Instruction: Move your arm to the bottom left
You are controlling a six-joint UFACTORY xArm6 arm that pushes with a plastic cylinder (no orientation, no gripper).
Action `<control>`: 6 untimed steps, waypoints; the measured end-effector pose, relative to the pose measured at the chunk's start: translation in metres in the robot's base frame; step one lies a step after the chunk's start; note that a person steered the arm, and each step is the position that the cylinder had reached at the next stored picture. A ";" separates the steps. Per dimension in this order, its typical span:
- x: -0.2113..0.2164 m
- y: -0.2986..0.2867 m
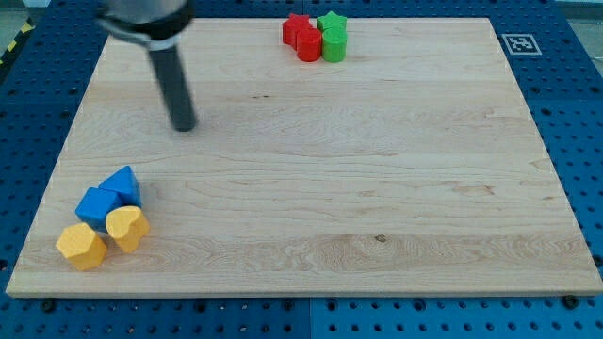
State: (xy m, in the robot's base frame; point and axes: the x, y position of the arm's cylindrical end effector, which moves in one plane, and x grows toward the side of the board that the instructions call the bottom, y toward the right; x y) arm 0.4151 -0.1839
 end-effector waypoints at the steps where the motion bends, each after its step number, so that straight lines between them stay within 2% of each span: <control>1: 0.010 -0.074; 2: 0.020 -0.121; 3: 0.022 -0.121; 4: 0.090 -0.120; 5: 0.133 -0.120; 6: 0.136 -0.120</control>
